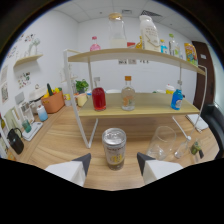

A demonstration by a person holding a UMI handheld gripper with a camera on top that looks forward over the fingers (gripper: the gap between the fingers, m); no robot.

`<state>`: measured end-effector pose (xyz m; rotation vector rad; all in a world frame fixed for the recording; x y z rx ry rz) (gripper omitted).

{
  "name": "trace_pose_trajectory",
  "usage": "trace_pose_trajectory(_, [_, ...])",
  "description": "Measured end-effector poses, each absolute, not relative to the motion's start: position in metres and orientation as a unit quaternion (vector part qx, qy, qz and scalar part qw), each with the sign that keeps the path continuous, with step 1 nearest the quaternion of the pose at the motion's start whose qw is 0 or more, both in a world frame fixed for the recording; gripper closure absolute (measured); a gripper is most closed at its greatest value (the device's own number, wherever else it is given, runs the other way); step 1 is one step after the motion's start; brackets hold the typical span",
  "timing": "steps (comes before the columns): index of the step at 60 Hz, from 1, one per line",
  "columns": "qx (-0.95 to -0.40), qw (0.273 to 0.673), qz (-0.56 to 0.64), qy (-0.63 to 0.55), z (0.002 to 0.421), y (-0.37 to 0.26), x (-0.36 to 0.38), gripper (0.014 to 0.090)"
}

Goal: Make me a cup of Mojito.

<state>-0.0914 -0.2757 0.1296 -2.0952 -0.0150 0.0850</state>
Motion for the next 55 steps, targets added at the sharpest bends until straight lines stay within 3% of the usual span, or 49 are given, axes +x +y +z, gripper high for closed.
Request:
trace_pose_trajectory(21, [-0.883,0.469,-0.017,0.006,0.16,-0.337,-0.022,0.0183])
trace_pose_trajectory(55, [-0.897,0.441,-0.025,-0.005,0.142,-0.35,0.026,0.0189])
